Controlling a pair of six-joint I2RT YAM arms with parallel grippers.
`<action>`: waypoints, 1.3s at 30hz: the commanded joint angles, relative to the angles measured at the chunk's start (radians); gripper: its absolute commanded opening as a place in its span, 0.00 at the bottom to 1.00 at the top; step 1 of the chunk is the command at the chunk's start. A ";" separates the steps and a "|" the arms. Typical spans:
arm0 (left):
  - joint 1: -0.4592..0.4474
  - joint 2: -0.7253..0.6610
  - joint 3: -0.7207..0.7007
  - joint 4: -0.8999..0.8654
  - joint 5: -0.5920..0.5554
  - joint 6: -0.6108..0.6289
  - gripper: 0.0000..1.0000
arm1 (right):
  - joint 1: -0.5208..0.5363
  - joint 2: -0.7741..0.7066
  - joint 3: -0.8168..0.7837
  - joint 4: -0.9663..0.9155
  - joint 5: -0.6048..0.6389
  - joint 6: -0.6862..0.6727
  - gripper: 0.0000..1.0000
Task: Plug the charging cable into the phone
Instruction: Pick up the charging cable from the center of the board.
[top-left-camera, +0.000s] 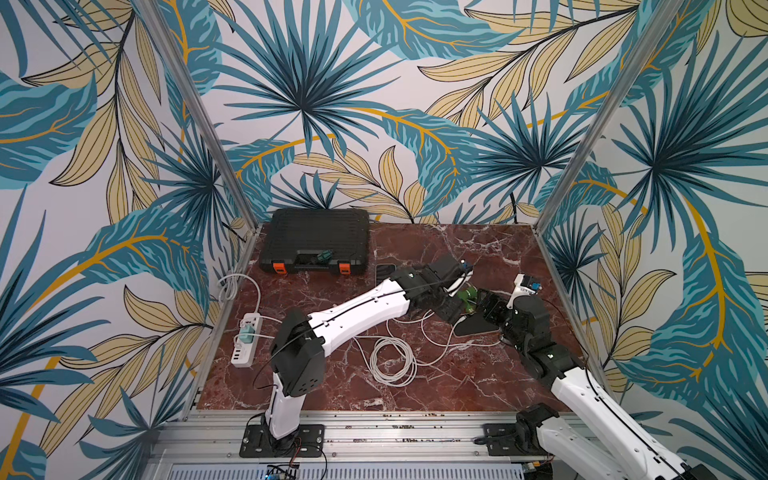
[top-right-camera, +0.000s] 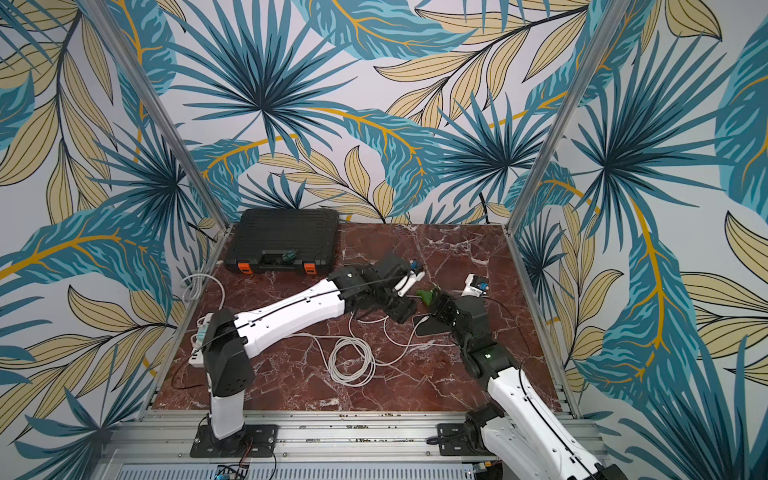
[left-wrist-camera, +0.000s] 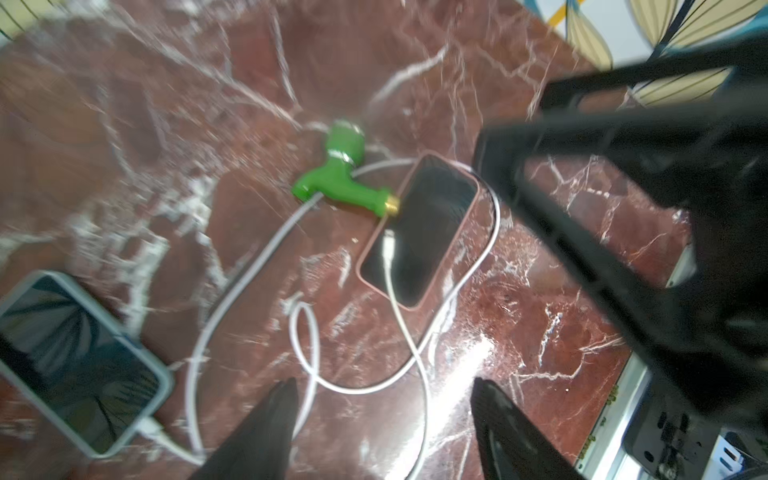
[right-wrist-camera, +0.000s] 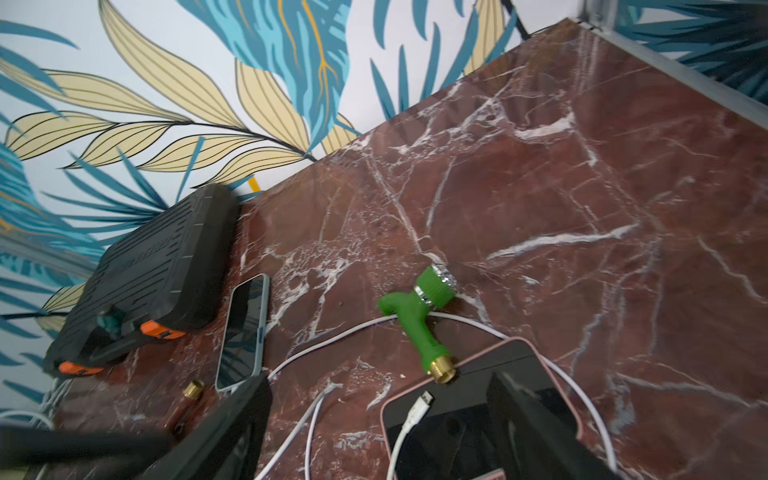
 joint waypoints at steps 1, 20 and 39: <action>-0.012 0.083 0.023 -0.044 -0.068 -0.044 0.58 | -0.021 -0.030 -0.038 -0.048 0.052 0.052 0.86; -0.020 0.216 -0.043 0.141 0.090 -0.149 0.50 | -0.043 -0.064 -0.156 0.056 -0.047 0.012 0.83; -0.024 0.283 -0.043 0.087 0.005 -0.189 0.20 | -0.045 -0.084 -0.154 0.055 -0.058 -0.014 0.82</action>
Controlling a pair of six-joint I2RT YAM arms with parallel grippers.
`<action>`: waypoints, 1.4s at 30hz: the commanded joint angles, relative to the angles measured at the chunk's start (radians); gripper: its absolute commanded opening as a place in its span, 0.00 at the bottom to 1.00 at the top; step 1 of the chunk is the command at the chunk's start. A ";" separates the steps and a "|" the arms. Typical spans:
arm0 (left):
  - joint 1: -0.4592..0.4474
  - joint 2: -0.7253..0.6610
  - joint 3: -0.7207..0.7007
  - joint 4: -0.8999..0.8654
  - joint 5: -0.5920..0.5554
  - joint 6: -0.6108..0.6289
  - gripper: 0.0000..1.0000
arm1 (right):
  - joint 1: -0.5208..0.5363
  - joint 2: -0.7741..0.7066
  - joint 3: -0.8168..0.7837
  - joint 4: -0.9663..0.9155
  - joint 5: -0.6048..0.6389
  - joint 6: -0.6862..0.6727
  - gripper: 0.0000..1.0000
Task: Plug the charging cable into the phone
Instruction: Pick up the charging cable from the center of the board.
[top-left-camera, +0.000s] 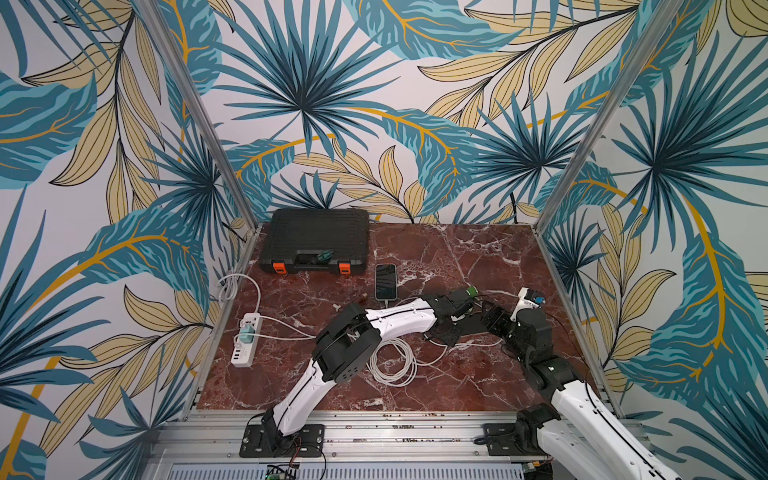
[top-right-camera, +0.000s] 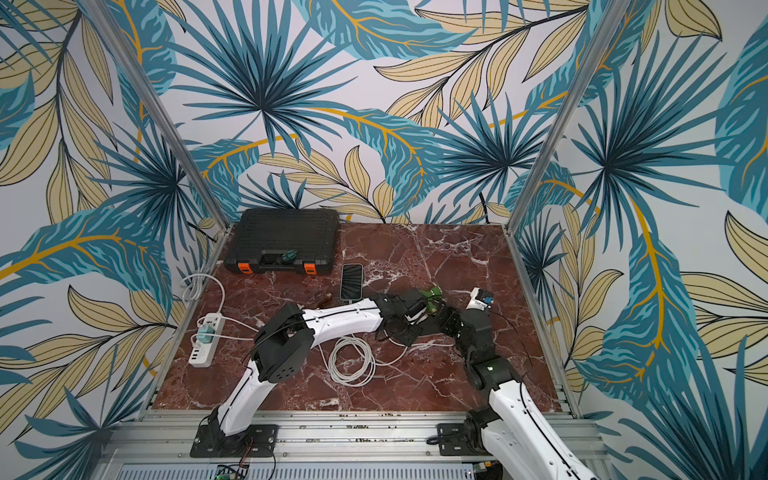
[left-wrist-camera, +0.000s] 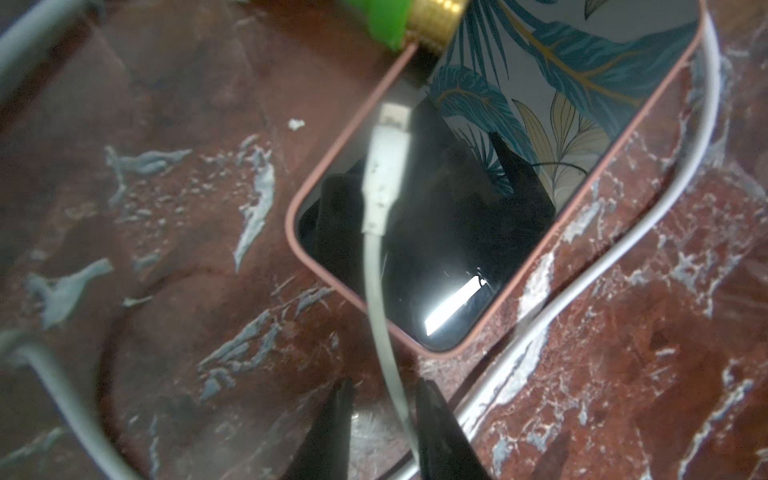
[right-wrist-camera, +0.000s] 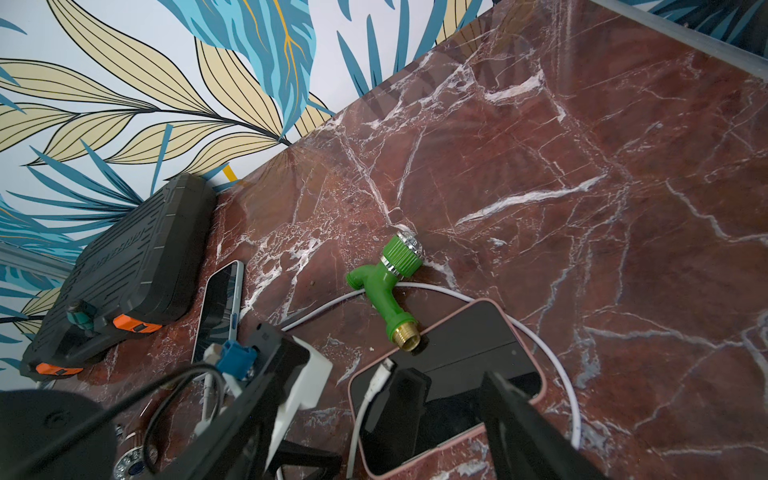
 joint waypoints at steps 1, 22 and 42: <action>-0.007 0.007 -0.018 -0.012 -0.014 -0.007 0.14 | -0.004 -0.003 -0.015 0.020 -0.006 -0.021 0.82; 0.010 -0.685 -0.473 0.580 -0.252 0.068 0.00 | -0.005 -0.141 -0.081 0.599 -0.492 -0.182 0.69; 0.002 -0.689 -0.556 0.715 -0.272 0.076 0.00 | -0.002 0.222 -0.027 1.128 -0.646 -0.189 0.48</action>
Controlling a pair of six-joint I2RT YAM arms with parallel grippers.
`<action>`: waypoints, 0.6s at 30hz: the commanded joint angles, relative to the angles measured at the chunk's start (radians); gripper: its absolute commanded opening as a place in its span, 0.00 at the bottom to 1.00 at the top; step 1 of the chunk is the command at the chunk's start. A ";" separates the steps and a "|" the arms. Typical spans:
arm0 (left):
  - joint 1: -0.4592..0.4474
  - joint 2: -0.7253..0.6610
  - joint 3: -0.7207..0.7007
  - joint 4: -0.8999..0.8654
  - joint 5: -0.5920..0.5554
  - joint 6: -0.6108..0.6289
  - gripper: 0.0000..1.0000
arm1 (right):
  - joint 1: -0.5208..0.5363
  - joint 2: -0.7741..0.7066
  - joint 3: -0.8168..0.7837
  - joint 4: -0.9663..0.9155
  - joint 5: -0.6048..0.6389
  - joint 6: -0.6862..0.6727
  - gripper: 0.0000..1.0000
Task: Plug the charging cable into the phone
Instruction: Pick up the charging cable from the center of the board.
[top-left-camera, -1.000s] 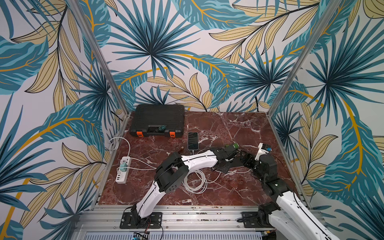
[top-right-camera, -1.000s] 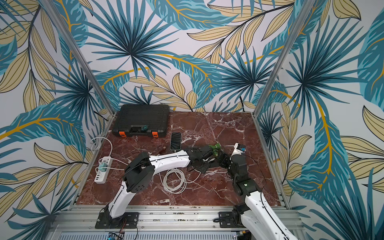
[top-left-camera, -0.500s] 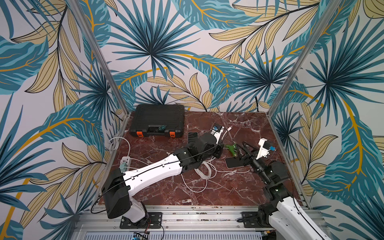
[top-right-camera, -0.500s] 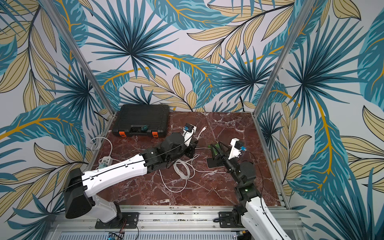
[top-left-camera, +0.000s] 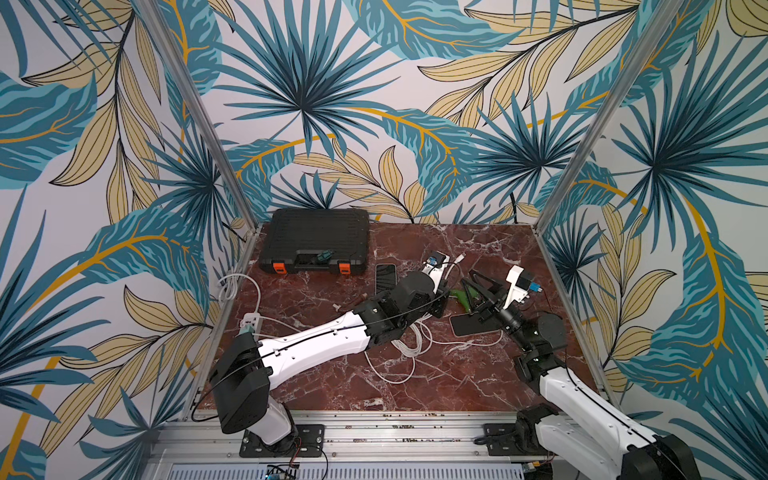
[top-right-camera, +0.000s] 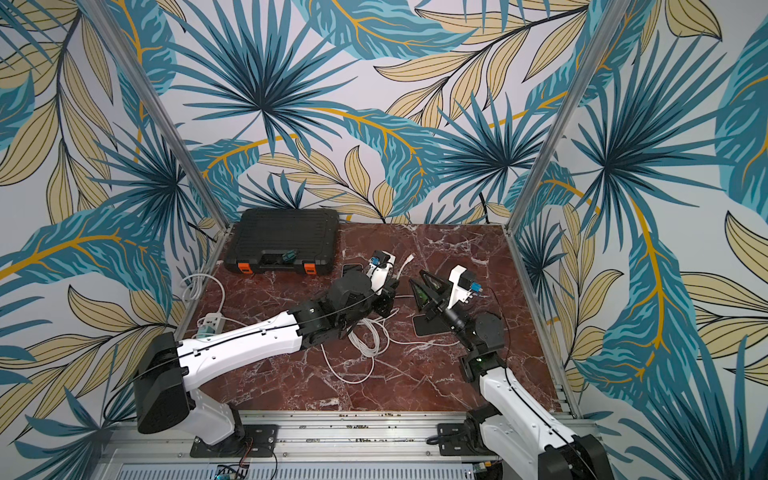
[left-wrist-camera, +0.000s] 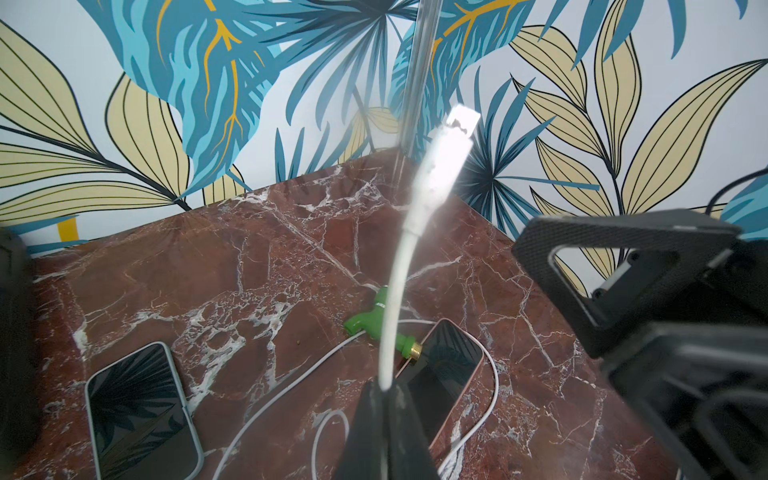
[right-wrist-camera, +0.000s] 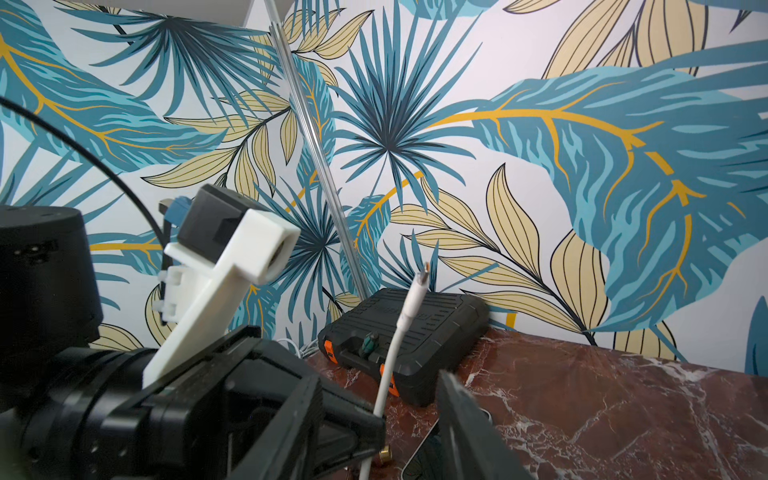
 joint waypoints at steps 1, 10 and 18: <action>-0.004 0.011 -0.016 0.051 0.003 -0.004 0.00 | -0.001 0.025 0.029 0.069 -0.001 0.006 0.47; -0.004 0.007 -0.025 0.062 0.012 -0.002 0.00 | 0.000 0.130 0.096 0.071 -0.018 0.048 0.40; -0.004 0.011 -0.026 0.071 0.015 -0.001 0.00 | -0.001 0.173 0.121 0.070 -0.017 0.053 0.35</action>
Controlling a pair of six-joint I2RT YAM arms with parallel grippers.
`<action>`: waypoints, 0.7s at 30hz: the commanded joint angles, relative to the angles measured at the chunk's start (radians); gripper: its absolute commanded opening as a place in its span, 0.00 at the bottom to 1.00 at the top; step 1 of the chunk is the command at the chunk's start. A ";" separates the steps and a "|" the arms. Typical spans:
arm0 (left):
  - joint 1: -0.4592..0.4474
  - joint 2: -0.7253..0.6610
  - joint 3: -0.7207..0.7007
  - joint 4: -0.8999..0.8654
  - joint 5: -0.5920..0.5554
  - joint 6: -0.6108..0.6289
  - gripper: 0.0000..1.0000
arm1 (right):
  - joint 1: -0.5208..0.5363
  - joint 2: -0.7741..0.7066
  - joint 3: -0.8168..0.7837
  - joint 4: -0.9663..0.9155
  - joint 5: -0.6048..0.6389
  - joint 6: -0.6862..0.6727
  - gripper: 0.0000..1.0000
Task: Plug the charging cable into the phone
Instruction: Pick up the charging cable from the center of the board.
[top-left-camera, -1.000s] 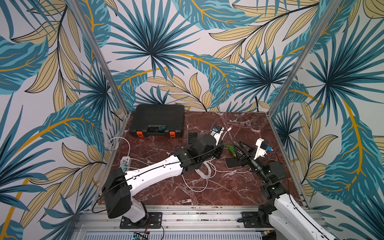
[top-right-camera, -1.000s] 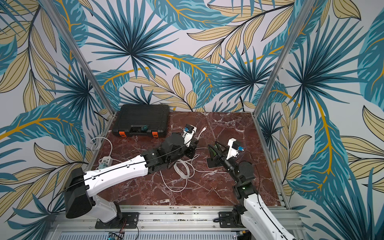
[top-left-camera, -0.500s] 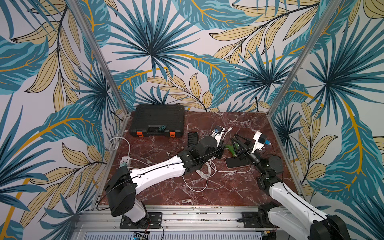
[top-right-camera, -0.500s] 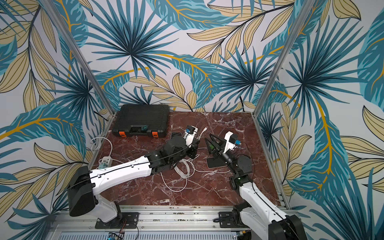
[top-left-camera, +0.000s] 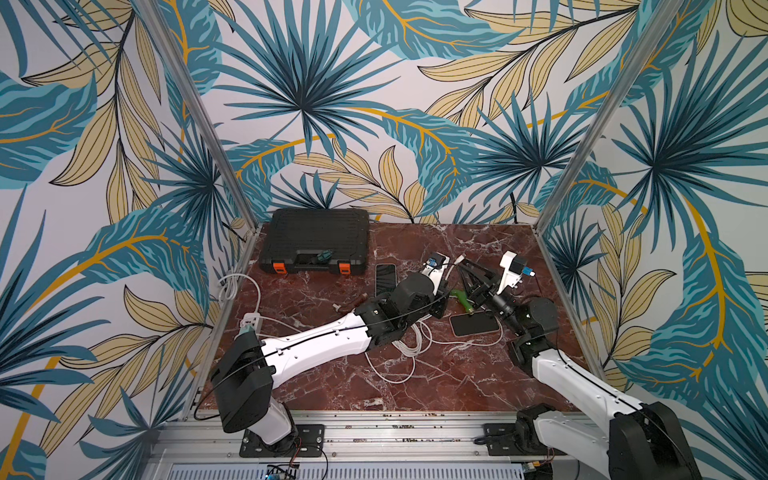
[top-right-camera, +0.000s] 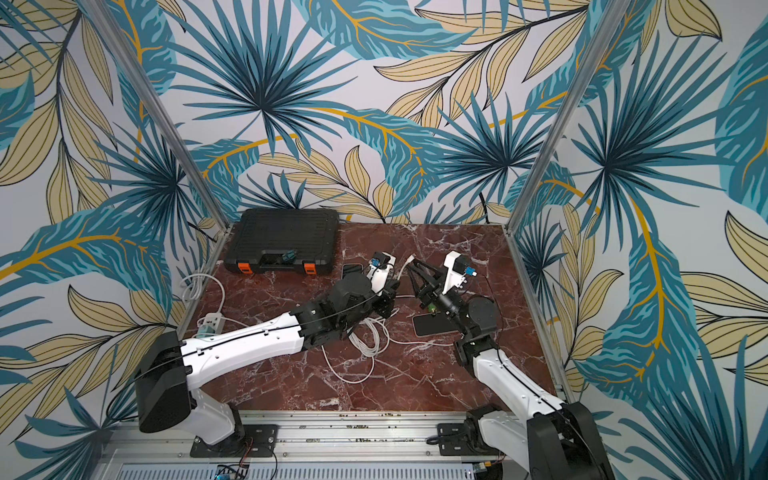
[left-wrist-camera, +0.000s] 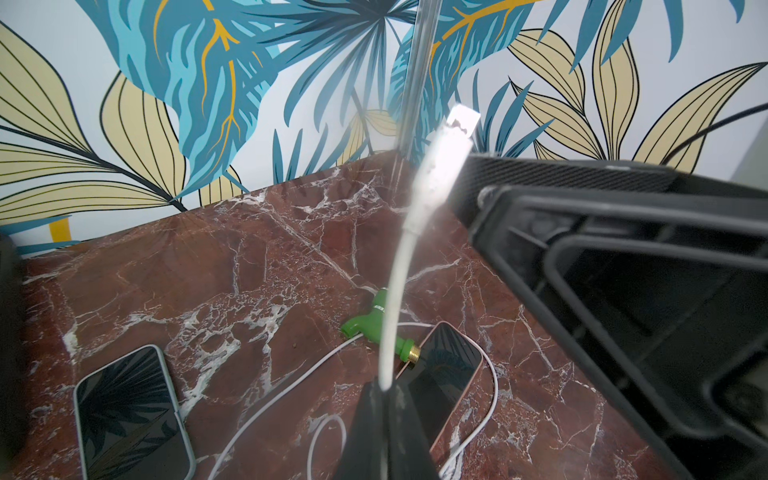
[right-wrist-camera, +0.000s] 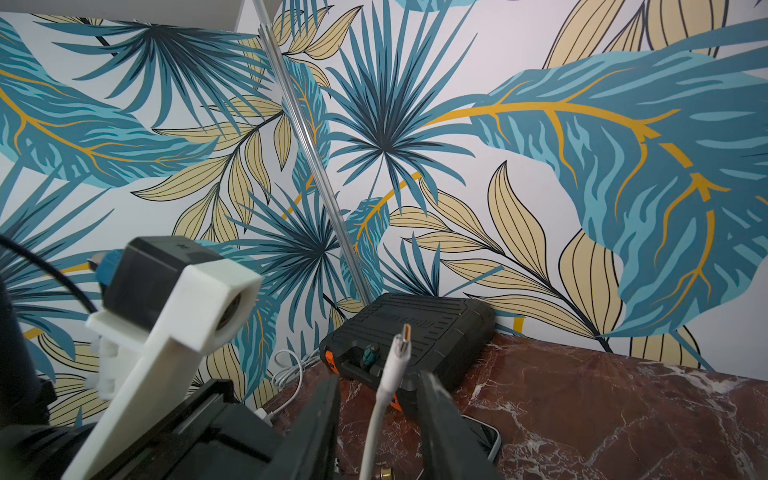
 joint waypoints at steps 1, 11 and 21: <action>-0.004 0.007 -0.007 0.034 0.011 0.000 0.00 | 0.000 0.017 0.020 0.026 -0.013 0.011 0.33; -0.005 0.016 -0.004 0.034 0.019 -0.001 0.00 | 0.000 0.041 0.013 0.065 -0.019 0.030 0.26; -0.004 0.021 -0.002 0.035 0.023 -0.008 0.00 | -0.001 0.046 0.016 0.073 -0.019 0.035 0.17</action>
